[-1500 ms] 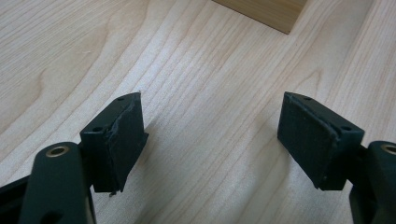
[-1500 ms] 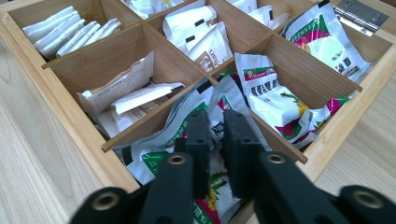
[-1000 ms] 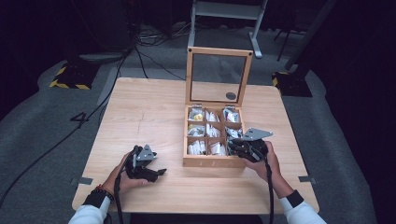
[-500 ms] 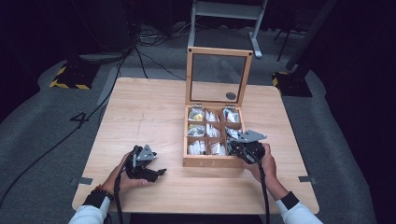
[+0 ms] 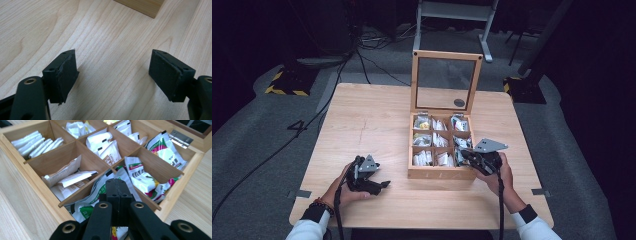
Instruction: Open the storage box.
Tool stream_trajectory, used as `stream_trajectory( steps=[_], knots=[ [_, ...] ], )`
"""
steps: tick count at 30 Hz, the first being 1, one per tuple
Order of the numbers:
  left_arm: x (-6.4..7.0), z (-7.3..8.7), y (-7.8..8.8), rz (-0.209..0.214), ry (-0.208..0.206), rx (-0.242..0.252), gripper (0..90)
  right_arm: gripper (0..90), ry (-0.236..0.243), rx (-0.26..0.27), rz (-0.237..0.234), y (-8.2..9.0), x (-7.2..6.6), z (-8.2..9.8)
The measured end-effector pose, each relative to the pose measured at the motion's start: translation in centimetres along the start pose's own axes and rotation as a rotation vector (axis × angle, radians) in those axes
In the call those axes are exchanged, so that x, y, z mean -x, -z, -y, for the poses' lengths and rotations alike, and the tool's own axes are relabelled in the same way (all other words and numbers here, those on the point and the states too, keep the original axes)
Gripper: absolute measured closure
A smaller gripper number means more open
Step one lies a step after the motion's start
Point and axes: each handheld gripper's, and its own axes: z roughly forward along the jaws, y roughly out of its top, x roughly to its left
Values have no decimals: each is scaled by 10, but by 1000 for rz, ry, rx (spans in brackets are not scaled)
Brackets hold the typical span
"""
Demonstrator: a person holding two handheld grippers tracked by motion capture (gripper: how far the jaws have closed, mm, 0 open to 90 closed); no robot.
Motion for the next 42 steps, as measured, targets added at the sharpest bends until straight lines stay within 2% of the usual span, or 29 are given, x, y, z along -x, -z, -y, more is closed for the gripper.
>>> stream_trajectory(
  steps=[7,8,10,12,13,14,16,18,20,24,27,29,30,32,37,42],
  knots=[
    [0,0,0,0,0,0,229,893,-27,-20,-43,2,5,1],
    [0,0,0,0,0,0,229,795,-35,-16,-56,2,4,2],
    [0,0,0,0,0,0,229,704,-40,-23,-55,0,1,1],
    [0,0,0,0,0,0,229,657,-41,-23,-39,-1,-2,0],
    [0,0,0,1,-1,0,229,598,-50,-21,-27,-2,-1,-1],
    [0,0,0,0,0,0,229,581,-71,-19,-27,-3,0,-1],
    [0,0,0,0,0,0,229,573,-74,-20,-25,-3,0,-2],
    [0,0,0,0,0,0,229,557,-64,-34,9,-6,-1,-3],
    [0,0,0,1,-1,0,229,546,-78,-51,24,-12,-1,-2],
    [0,0,0,2,-1,0,228,573,-41,-77,82,-17,-8,-3],
    [0,0,0,2,-1,-1,227,634,-63,-89,100,-19,-12,-2],
    [0,0,-1,1,1,1,227,730,-78,-94,110,-20,-13,-2],
    [0,0,0,1,2,1,226,772,-79,-94,118,-22,-13,-1],
    [0,0,-1,0,3,1,227,798,-62,-100,136,-24,-16,-1],
    [0,0,0,0,2,2,227,862,-40,-86,124,-22,-13,1],
    [0,0,0,1,0,1,226,868,-59,-44,81,-15,-7,3]
  ],
)
